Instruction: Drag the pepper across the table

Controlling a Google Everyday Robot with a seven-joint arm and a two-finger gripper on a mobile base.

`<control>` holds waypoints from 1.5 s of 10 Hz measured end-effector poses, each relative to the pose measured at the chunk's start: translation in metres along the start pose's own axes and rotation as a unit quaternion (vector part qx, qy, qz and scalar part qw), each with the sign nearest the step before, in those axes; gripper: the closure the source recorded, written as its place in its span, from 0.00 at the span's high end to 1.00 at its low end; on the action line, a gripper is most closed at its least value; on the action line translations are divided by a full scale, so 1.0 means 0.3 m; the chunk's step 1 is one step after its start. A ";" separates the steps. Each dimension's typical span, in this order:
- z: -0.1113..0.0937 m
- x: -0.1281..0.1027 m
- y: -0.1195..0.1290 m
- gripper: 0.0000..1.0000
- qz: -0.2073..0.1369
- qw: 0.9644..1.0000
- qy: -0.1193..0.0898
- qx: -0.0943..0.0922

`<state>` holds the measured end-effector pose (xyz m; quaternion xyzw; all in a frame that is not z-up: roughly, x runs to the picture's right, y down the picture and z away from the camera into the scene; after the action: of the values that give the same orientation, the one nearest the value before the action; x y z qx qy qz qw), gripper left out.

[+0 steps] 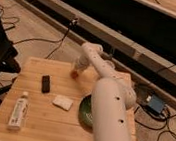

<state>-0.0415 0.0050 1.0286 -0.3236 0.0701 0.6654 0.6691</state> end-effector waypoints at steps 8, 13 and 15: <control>-0.114 0.079 -0.313 0.00 0.089 0.995 -0.010 0.053; -0.195 0.126 -0.444 0.00 0.129 0.988 -0.019 0.079; -0.223 0.140 -0.437 0.03 0.133 0.988 -0.021 0.070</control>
<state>0.1082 0.0178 0.9988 -0.2493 0.1447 0.7485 0.5972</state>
